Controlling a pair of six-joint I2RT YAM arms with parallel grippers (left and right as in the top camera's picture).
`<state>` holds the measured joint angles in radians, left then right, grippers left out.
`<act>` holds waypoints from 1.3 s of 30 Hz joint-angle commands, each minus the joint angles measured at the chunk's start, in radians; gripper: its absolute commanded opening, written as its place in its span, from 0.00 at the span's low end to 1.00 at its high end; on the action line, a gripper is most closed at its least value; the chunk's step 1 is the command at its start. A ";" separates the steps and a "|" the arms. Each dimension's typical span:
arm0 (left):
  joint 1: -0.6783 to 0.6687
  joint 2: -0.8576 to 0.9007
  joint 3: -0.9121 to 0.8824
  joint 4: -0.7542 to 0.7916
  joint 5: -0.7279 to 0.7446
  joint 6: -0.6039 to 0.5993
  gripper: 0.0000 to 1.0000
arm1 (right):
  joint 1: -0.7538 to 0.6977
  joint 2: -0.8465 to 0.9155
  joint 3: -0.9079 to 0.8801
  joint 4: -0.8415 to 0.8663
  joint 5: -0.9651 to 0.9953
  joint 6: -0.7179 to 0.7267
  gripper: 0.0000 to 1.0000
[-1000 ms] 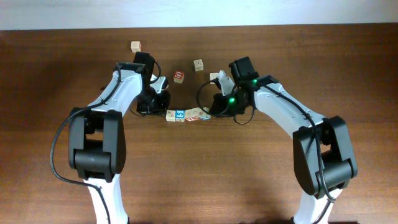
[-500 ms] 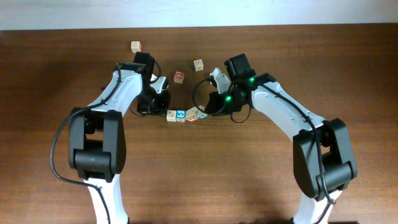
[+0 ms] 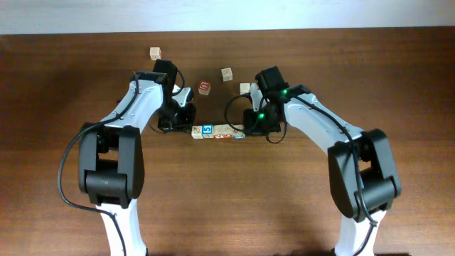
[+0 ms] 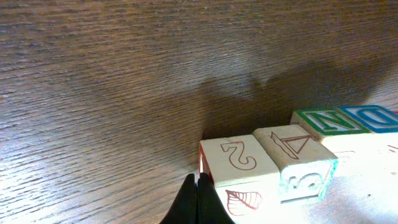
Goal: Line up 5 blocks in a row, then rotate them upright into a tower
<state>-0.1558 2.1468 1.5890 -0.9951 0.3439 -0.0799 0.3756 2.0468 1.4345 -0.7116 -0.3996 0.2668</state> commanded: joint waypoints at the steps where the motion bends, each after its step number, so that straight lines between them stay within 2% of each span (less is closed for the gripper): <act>1: -0.021 -0.019 -0.005 -0.001 0.082 0.005 0.00 | 0.006 0.043 0.002 0.003 -0.034 0.024 0.04; 18: -0.021 -0.019 -0.005 -0.015 0.013 0.005 0.00 | -0.004 0.076 0.003 -0.006 -0.040 0.030 0.05; 19: -0.021 -0.019 -0.005 -0.015 0.010 0.005 0.00 | -0.005 0.074 0.007 -0.008 -0.040 0.029 0.05; 20: -0.021 -0.019 -0.005 -0.015 0.003 0.005 0.00 | -0.007 0.072 0.013 -0.016 -0.041 0.029 0.10; 28: -0.021 -0.019 -0.005 -0.014 -0.079 0.000 0.00 | -0.024 0.067 0.094 -0.104 -0.032 0.019 0.11; 30: -0.021 -0.019 -0.005 -0.013 -0.129 -0.011 0.00 | -0.024 0.067 0.094 -0.105 -0.012 0.019 0.15; 36: -0.021 -0.019 -0.005 0.006 -0.210 -0.014 0.15 | -0.032 0.067 0.096 -0.112 0.019 0.019 0.21; 37: -0.020 -0.019 -0.005 0.010 -0.230 -0.014 0.15 | -0.038 0.067 0.096 -0.113 0.016 0.019 0.21; 39: -0.019 -0.019 -0.004 0.014 -0.255 -0.018 0.10 | -0.064 0.067 0.096 -0.116 -0.028 0.009 0.08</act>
<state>-0.1719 2.1468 1.5890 -0.9855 0.1585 -0.0914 0.3500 2.1124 1.5131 -0.8238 -0.4019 0.2901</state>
